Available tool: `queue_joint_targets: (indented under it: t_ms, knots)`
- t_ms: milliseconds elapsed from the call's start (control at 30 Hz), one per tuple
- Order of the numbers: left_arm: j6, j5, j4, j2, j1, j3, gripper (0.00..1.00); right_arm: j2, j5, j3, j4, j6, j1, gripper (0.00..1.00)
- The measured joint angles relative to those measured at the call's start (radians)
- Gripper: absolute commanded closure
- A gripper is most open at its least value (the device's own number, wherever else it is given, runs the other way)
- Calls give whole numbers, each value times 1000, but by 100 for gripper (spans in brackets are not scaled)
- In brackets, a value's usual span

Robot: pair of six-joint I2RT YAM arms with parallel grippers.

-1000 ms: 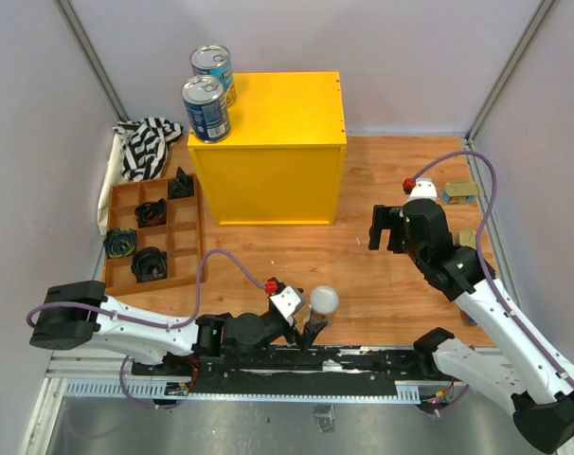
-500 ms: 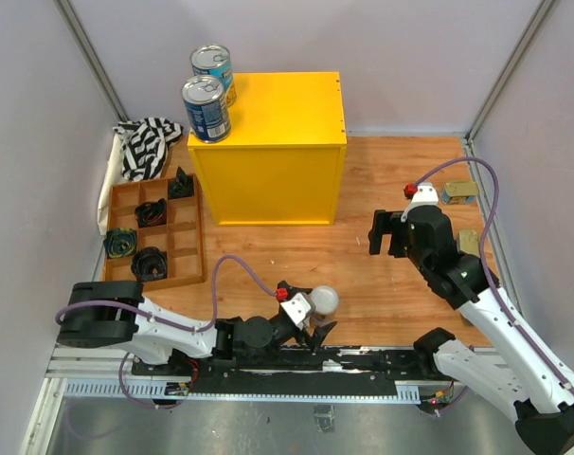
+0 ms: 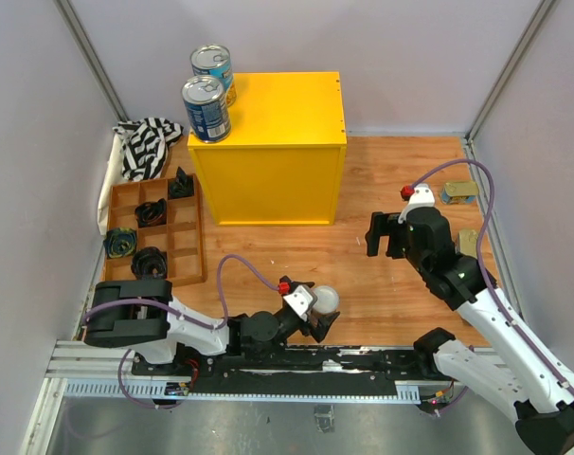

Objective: Place and organize the canned foods onto the counter

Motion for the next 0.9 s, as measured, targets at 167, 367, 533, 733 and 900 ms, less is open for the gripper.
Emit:
queue_joint_targets:
  t_ms: [167,367,533,733,900]
  knots:
    - [-19,8,24,45,23,2,7,8,0,0,12,-11,0,2]
    - [-51,18,46,67,47,2,19,8,0,-2,13,-14,0,2]
    - [-56,21,55,66,68,2,30,7,0,-2,13,-14,0,2]
    - [-39,25,34,51,76,2,77,-3,2,-2,9,-14,0,2]
    - [-40,26,-49,-8,77,2,84,-26,11,-19,3,-9,0,2]
